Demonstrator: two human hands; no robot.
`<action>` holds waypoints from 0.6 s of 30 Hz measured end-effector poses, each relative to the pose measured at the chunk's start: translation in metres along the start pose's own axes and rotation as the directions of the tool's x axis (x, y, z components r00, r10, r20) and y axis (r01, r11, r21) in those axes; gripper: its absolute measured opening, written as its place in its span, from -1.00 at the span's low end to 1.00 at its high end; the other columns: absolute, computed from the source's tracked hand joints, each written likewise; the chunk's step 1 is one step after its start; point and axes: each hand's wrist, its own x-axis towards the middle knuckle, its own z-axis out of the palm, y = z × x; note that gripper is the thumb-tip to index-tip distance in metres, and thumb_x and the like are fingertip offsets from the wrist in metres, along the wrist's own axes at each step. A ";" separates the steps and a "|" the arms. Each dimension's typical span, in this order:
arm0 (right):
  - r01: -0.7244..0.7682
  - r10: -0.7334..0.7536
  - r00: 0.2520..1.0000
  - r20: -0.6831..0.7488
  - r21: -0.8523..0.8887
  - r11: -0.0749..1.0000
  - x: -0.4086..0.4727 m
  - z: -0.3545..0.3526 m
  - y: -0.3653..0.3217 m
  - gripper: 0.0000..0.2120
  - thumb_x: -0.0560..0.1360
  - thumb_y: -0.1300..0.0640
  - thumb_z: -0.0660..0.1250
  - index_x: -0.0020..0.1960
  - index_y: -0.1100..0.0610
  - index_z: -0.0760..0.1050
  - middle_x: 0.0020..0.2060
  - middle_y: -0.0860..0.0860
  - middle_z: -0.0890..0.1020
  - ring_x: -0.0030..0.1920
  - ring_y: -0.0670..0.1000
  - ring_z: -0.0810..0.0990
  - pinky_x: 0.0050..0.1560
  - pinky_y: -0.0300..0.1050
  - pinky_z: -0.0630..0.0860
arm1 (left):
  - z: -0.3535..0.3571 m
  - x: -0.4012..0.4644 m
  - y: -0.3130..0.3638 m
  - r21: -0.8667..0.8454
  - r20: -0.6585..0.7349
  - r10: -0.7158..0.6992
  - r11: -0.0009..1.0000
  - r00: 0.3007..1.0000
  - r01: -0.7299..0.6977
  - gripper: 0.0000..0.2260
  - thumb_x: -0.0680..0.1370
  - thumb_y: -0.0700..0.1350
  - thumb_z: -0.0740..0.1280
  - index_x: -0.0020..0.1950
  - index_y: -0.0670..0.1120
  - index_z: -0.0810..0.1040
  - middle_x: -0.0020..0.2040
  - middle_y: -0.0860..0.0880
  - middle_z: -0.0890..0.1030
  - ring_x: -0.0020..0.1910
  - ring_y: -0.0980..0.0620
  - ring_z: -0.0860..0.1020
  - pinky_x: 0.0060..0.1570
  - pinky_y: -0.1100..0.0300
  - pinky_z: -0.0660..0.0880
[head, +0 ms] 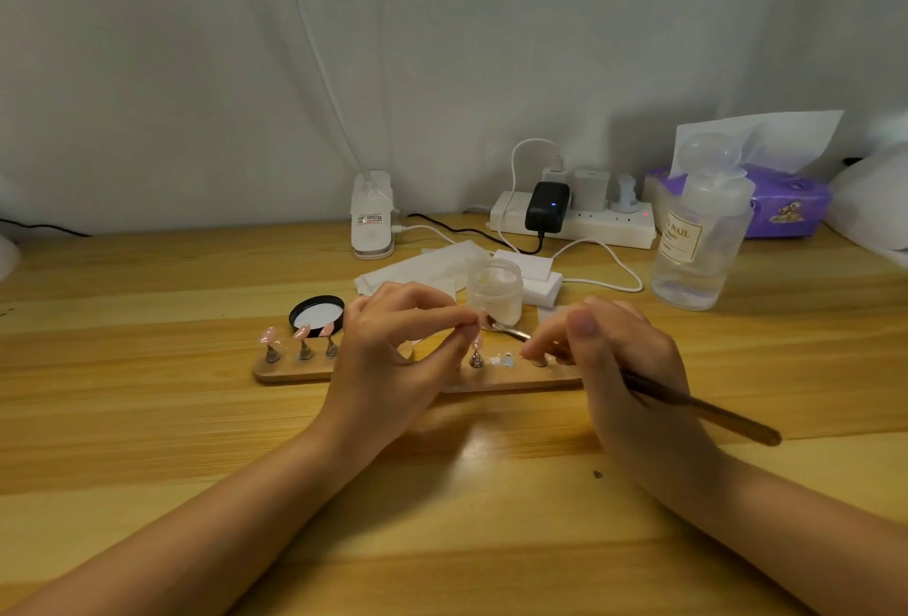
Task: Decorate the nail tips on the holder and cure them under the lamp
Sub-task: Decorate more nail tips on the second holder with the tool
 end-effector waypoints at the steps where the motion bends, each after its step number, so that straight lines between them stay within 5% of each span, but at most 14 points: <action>1: -0.009 0.009 1.000 -0.011 0.021 1.000 0.000 -0.001 0.000 -0.60 0.60 -0.09 -0.06 -0.22 -0.06 0.47 -0.31 -0.26 0.52 -0.20 -0.25 0.51 -0.14 -0.02 0.46 | 0.000 0.000 0.000 -0.005 0.001 0.000 1.000 1.000 0.000 -0.86 0.39 -0.11 0.40 -0.09 0.07 0.61 -0.17 0.17 0.57 -0.12 0.18 0.49 -0.04 -0.02 0.36; 4: -0.012 0.014 0.999 -0.031 0.061 0.998 0.000 -0.002 -0.002 -0.63 0.60 -0.07 -0.06 -0.21 -0.10 0.46 -0.35 -0.16 0.56 -0.23 -0.17 0.53 -0.21 0.10 0.47 | 0.000 0.000 0.000 -0.020 0.000 -0.002 1.000 1.000 0.002 -0.85 0.39 -0.13 0.41 -0.07 0.06 0.61 -0.16 0.11 0.60 -0.11 0.14 0.51 -0.05 -0.13 0.39; 9: 0.009 -0.010 1.000 0.023 0.017 1.000 0.002 0.002 -0.002 -0.62 0.59 -0.12 -0.04 -0.12 -0.02 0.49 -0.21 -0.31 0.49 -0.16 -0.23 0.51 -0.15 -0.06 0.46 | 0.000 0.000 0.000 -0.044 -0.003 0.004 0.999 1.000 -0.004 -0.83 0.39 -0.16 0.41 -0.06 0.05 0.60 -0.15 0.09 0.60 -0.11 0.07 0.53 -0.08 -0.23 0.39; 14: -0.040 0.039 0.999 0.011 0.074 0.996 -0.001 -0.001 -0.002 -0.57 0.59 -0.13 -0.05 -0.27 -0.05 0.49 -0.34 -0.22 0.54 -0.24 -0.19 0.53 -0.15 -0.02 0.45 | 0.000 0.000 -0.001 -0.077 -0.006 -0.012 0.997 1.000 0.012 -0.81 0.39 -0.20 0.43 -0.04 0.02 0.61 -0.15 0.05 0.61 -0.09 -0.02 0.55 -0.09 -0.27 0.40; 18: 0.002 -0.001 1.000 -0.011 0.074 0.997 0.000 -0.001 -0.004 -0.63 0.60 -0.09 -0.06 -0.20 -0.08 0.46 -0.34 -0.20 0.54 -0.23 -0.18 0.53 -0.17 0.00 0.46 | 0.000 0.001 -0.001 -0.080 0.003 -0.015 0.997 1.000 0.015 -0.83 0.40 -0.17 0.42 -0.04 0.01 0.62 -0.15 0.04 0.61 -0.10 0.00 0.54 -0.10 -0.26 0.40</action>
